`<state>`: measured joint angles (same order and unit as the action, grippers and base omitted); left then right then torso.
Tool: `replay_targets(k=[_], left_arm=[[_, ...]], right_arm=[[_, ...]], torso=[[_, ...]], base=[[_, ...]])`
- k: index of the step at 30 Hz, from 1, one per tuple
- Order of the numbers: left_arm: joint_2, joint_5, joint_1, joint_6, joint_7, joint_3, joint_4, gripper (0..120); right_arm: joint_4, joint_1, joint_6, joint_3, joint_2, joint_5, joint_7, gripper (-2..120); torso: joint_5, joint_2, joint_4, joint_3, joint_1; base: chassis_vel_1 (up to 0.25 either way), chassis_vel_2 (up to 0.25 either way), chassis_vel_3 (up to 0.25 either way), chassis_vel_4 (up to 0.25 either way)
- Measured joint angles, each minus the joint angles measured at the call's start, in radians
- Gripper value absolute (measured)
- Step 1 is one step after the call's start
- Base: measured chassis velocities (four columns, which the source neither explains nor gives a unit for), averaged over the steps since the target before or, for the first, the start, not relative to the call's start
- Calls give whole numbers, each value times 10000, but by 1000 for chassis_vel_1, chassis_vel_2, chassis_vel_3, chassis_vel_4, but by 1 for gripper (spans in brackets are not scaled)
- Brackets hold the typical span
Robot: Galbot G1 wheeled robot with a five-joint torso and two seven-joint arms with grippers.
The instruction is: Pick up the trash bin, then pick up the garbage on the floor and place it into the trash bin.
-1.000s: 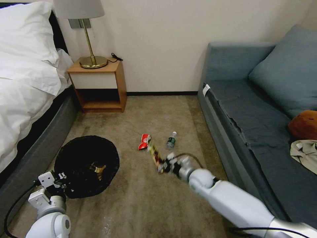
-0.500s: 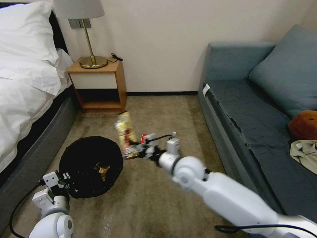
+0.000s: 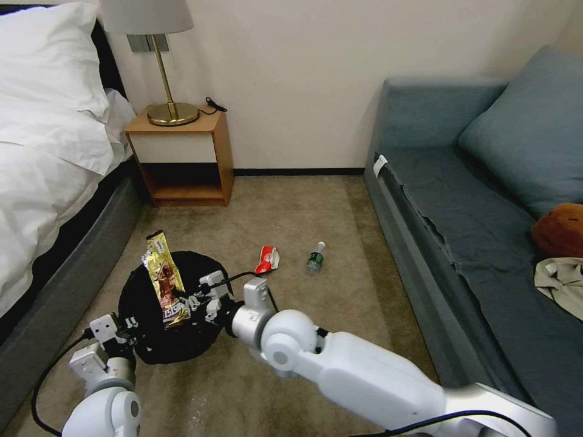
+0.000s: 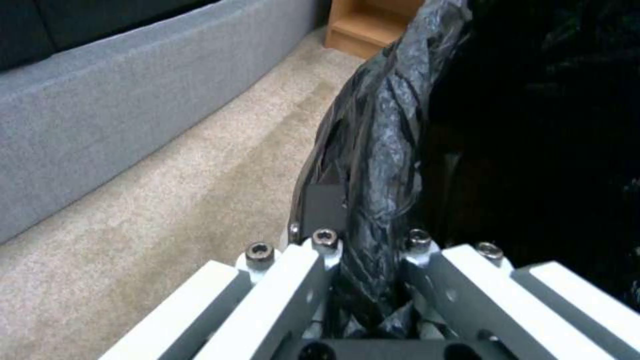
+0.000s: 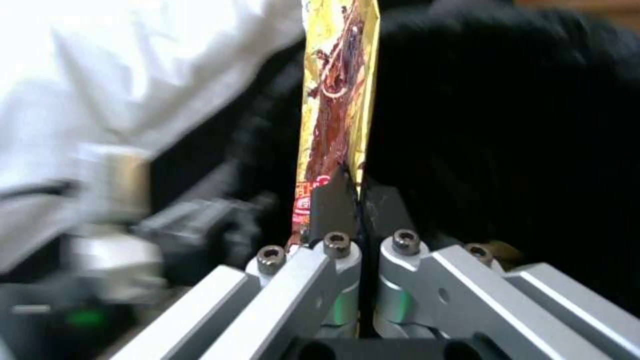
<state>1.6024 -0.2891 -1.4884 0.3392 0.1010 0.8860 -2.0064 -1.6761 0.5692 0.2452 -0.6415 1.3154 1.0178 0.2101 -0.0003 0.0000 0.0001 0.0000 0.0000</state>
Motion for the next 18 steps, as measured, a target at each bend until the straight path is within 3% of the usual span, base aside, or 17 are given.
replay_targets(k=[5, 6, 10, 12, 16, 18], left_arm=[[-66, -184, -213, 0, 2, 4, -162, 2], [-95, -252, -285, -5, 3, 30, -212, 2], [-122, -304, -326, -12, 3, 52, -234, 2], [-151, -337, -307, -13, 4, 91, -240, 2], [-190, -341, -255, -7, 5, 99, -241, 2], [-217, -357, -197, 23, 11, 136, -240, 2]], right_arm=[[649, 192, -142, 61, 56, -430, 101, 1], [714, 267, -142, 106, 34, -512, 130, 7], [754, 357, -142, 146, 27, -604, 152, 13], [777, 499, -138, 174, 31, -780, 169, 27], [687, 558, -92, 175, 33, -798, 216, 37], [569, 574, -21, 171, 12, -813, 259, 50]], torso=[[1, 0, -2, 0, 0], [2, 0, -2, 0, 0], [2, 0, -1, 0, 0], [2, 0, -1, 0, 0], [3, 0, -2, 0, 0], [2, 0, -1, 0, 0]], base=[[0, 0, 0, 0], [0, 0, 0, 0], [0, 0, 0, 0], [0, 0, 0, 0], [0, 0, 0, 0], [0, 0, 0, 0]])
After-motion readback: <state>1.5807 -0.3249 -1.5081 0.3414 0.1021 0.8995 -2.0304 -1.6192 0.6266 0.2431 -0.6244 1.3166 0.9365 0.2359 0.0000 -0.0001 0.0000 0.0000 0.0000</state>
